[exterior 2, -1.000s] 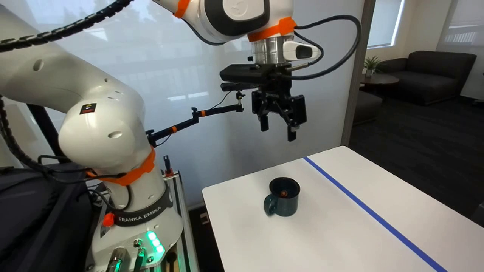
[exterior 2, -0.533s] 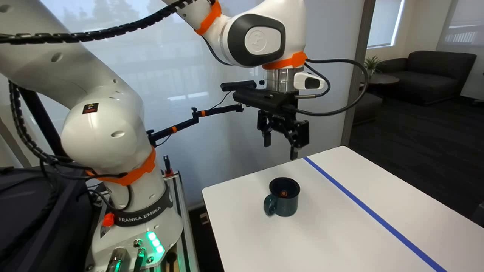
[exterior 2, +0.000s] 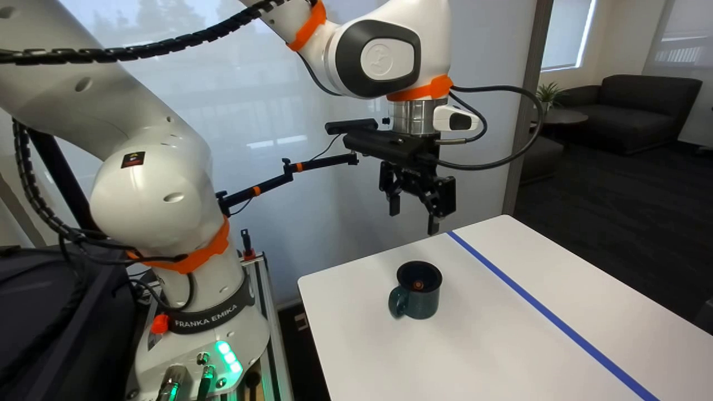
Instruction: Take the marker out of the mug.
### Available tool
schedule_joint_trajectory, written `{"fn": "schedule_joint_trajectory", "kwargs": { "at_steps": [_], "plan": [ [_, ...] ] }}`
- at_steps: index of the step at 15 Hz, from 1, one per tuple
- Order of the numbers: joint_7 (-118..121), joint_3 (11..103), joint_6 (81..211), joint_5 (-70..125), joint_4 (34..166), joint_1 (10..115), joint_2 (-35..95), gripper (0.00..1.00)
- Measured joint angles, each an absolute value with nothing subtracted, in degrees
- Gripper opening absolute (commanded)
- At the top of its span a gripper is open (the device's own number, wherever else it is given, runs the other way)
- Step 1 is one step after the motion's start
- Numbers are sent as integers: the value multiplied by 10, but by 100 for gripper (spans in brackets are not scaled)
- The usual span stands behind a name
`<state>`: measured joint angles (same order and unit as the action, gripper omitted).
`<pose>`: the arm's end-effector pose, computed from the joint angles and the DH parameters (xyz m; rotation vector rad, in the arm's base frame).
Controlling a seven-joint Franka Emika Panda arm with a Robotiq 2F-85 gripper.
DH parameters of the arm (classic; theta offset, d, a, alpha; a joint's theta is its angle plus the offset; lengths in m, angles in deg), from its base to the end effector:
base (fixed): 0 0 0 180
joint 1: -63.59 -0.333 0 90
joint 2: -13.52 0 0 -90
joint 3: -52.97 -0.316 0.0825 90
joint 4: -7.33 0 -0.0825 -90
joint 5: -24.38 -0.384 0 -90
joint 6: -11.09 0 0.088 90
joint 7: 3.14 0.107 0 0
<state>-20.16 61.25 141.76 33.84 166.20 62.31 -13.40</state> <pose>0.3546 -0.0428 0.3463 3.0536 0.4621 -0.0528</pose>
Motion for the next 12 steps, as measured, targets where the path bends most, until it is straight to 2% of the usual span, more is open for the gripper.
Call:
{"fn": "schedule_joint_trajectory", "kwargs": {
  "at_steps": [12],
  "plan": [
    [-210,569,1435,339,1662,611,-70,100]
  ]
}}
